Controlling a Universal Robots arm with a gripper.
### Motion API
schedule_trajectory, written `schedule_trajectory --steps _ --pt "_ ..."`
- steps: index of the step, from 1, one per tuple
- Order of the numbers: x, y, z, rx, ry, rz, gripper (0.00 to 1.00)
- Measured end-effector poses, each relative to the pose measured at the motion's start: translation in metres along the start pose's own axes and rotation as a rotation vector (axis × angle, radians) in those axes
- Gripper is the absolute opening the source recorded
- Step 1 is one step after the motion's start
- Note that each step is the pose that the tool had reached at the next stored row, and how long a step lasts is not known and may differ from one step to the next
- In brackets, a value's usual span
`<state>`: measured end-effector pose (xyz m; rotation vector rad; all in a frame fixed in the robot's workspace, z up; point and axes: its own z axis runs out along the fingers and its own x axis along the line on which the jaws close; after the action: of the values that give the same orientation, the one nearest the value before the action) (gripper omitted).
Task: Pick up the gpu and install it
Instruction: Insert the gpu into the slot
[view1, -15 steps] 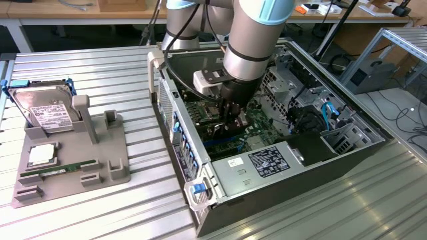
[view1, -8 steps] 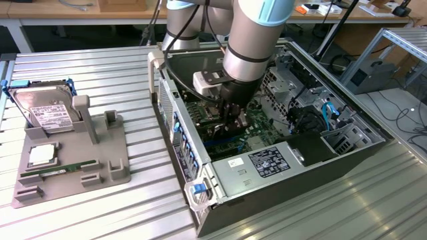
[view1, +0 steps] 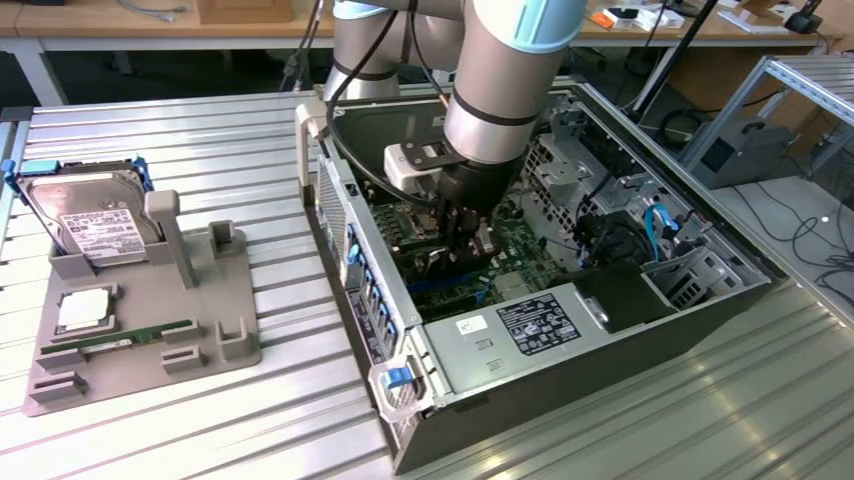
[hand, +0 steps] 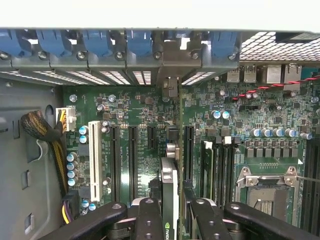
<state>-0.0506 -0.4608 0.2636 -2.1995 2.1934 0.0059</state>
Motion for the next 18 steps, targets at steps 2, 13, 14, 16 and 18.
schedule_trajectory --steps 2,13,14,16,18 --pt "0.0 0.0 0.0 0.0 0.0001 0.0 0.27" --pt "-0.0001 0.0027 -0.0016 0.0009 0.0001 0.003 0.27" --pt "-0.0001 0.0027 -0.0008 0.0008 0.0003 0.003 0.27" --pt "0.0 0.0027 0.0007 0.0009 0.0005 0.005 0.27" --pt "0.0 0.0028 0.0013 0.0008 0.0006 0.006 0.27"
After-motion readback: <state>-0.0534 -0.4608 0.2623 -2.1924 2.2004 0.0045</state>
